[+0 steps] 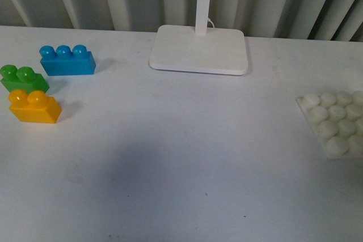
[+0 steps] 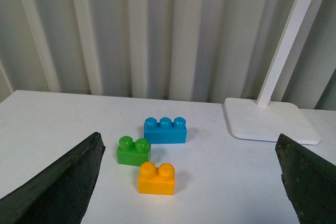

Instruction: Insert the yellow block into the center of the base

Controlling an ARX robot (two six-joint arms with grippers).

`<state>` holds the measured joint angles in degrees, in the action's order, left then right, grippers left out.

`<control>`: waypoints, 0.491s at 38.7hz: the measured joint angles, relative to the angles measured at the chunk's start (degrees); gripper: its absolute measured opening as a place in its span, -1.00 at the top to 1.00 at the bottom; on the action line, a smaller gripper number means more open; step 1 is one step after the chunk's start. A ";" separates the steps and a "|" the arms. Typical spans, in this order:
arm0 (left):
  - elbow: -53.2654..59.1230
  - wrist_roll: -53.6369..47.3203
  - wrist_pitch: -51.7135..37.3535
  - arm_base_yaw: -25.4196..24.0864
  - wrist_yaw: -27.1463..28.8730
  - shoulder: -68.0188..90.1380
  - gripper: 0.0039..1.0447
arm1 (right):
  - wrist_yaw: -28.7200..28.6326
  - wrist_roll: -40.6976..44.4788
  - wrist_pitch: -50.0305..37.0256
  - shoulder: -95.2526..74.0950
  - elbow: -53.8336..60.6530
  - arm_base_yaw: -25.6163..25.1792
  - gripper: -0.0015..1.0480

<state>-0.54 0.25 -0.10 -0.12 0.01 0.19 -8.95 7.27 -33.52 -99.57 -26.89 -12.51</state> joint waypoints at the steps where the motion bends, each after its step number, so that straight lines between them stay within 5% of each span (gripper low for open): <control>1: 0.00 0.00 0.00 0.00 0.00 0.00 -0.88 | -0.26 -0.09 0.15 -1.92 -1.18 0.24 -0.82; 19: 0.00 0.00 0.00 0.00 0.00 0.00 -0.88 | 1.22 -4.83 5.81 -19.50 -16.61 4.48 -0.82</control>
<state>-0.54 0.25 -0.10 -0.12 0.01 0.19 -7.73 2.44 -27.70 -119.07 -43.51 -8.03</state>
